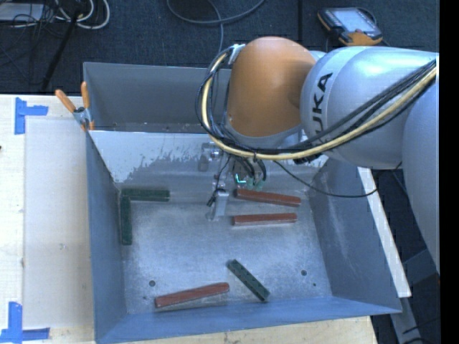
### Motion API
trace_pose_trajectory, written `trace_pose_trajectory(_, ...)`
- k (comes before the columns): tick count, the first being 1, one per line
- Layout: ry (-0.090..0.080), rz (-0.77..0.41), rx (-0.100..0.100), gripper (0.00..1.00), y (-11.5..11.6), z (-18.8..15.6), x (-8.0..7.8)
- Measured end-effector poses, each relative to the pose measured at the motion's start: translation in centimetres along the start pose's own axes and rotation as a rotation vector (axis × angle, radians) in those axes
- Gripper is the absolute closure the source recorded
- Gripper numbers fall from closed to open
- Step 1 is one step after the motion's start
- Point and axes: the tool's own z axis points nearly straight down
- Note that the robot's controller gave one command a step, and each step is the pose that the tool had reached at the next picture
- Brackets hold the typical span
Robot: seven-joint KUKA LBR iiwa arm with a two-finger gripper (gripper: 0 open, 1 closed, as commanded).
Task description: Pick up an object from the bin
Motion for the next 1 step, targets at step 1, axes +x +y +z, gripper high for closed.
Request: trace_pose_trajectory(1, -0.008, 0.003, -0.001, 0.00, -0.06, -0.47, -0.16)
